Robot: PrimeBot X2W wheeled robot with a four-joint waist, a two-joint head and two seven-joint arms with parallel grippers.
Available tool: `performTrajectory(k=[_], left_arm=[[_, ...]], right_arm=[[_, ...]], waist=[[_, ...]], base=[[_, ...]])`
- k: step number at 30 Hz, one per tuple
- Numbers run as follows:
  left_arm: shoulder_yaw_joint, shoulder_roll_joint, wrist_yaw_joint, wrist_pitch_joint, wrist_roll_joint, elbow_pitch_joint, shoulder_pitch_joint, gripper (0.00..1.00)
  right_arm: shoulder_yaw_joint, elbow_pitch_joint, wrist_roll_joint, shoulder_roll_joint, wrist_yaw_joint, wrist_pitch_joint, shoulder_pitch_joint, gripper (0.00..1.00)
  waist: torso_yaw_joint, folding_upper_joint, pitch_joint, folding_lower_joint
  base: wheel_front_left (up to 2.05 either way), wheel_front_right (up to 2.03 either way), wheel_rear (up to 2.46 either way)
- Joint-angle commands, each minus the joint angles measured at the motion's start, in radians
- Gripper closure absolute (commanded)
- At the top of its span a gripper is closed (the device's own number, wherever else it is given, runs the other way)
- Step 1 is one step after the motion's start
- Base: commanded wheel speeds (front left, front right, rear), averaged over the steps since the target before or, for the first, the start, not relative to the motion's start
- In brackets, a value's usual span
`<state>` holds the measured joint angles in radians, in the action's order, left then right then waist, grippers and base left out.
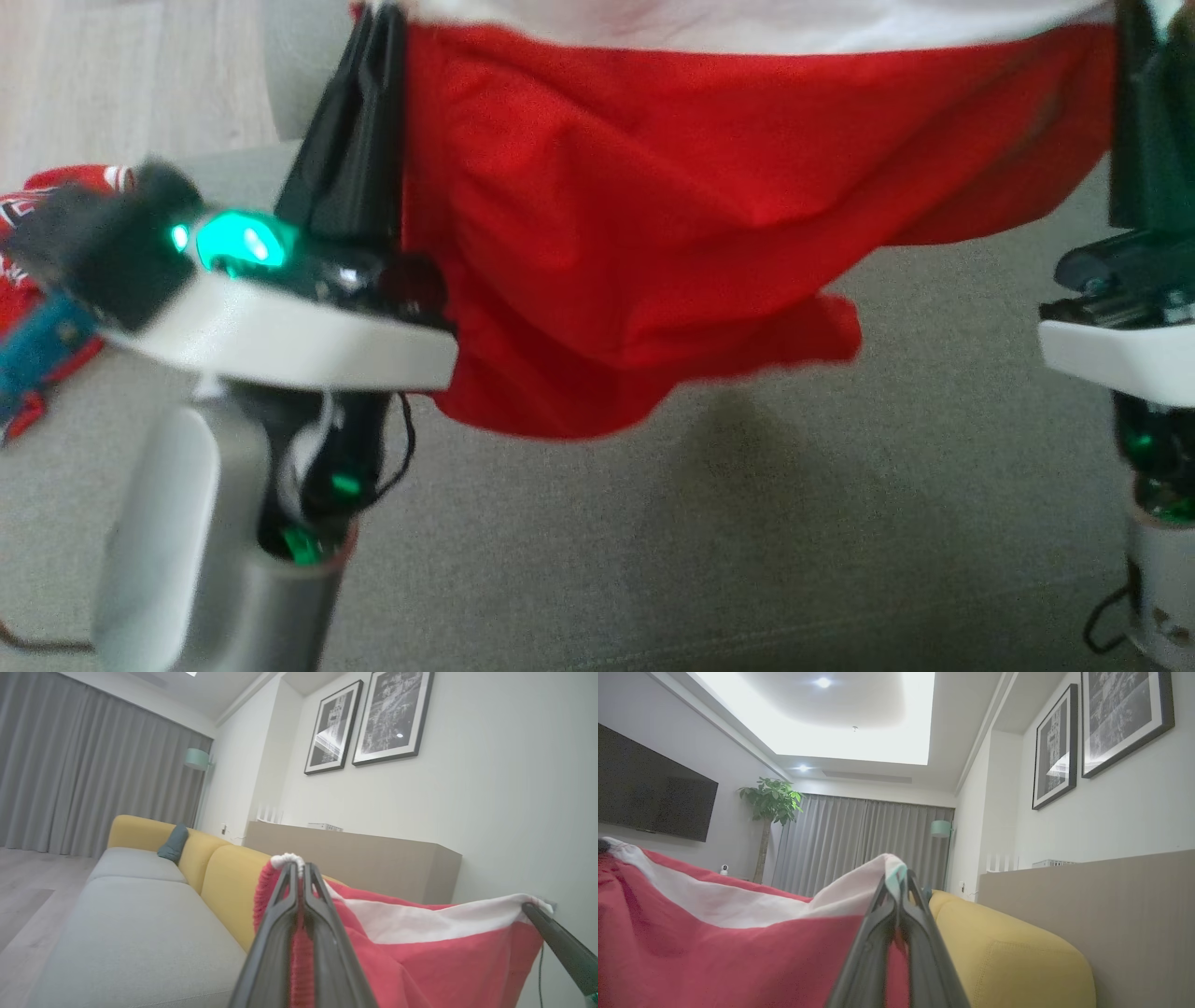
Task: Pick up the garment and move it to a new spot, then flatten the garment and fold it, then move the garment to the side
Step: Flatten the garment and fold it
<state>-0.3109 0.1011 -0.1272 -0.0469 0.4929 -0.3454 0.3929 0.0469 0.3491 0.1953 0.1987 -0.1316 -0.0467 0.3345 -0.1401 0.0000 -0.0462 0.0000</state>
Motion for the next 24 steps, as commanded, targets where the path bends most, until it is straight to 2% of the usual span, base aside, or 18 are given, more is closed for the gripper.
performTrajectory(k=[1, 3, 6, 12, 14, 16, 20, 24], left_arm=[[0.049, 0.028, 0.006, -0.031, 0.021, -0.028, 0.087, 1.0], [0.058, 0.034, 0.012, -0.06, 0.039, -0.005, 0.134, 1.0], [0.067, 0.046, 0.032, -0.093, 0.058, 0.066, 0.215, 1.0], [0.07, 0.077, 0.075, -0.095, 0.022, 0.281, 0.439, 1.0], [0.074, 0.082, 0.085, -0.068, -0.002, 0.36, 0.532, 1.0], [0.077, 0.08, 0.089, -0.051, -0.011, 0.399, 0.58, 1.0], [0.095, 0.075, 0.121, 0.048, -0.03, 0.558, 0.76, 1.0], [0.103, 0.071, 0.147, 0.162, -0.048, 0.702, 0.864, 1.0]], right_arm=[[0.004, 0.057, -0.003, 0.001, 0.001, -0.031, 0.03, 1.0], [-0.004, 0.066, -0.002, -0.002, 0.001, -0.056, 0.046, 1.0], [0.009, 0.016, 0.009, -0.005, 0.001, -0.074, 0.096, 1.0], [0.037, -0.234, 0.016, -0.038, 0.001, -0.006, 0.324, 1.0], [0.044, -0.335, 0.001, -0.056, 0.001, 0.045, 0.432, 1.0], [0.046, -0.384, -0.014, -0.065, 0.001, 0.074, 0.487, 1.0], [0.046, -0.566, -0.062, -0.114, 0.001, 0.195, 0.682, 1.0], [0.049, -0.701, -0.092, -0.143, 0.001, 0.278, 0.791, 1.0]], waist=[[-0.006, 0.0, -0.021, 0.0], [-0.009, 0.0, -0.045, 0.0], [-0.018, 0.0, -0.095, 0.0], [-0.04, 0.0, -0.231, 0.0], [-0.051, 0.0, -0.274, 0.0], [-0.056, 0.0, -0.294, 0.0], [-0.085, 0.0, -0.361, 0.0], [-0.105, 0.0, -0.426, 0.0]], base=[[0.0, 0.0, 0.0], [0.0, 0.0, 0.0], [0.0, 0.0, 0.0], [0.0, 0.0, 0.0], [0.0, 0.0, 0.0], [0.0, 0.0, 0.0], [0.0, 0.0, 0.0], [0.0, 0.0, 0.0]])
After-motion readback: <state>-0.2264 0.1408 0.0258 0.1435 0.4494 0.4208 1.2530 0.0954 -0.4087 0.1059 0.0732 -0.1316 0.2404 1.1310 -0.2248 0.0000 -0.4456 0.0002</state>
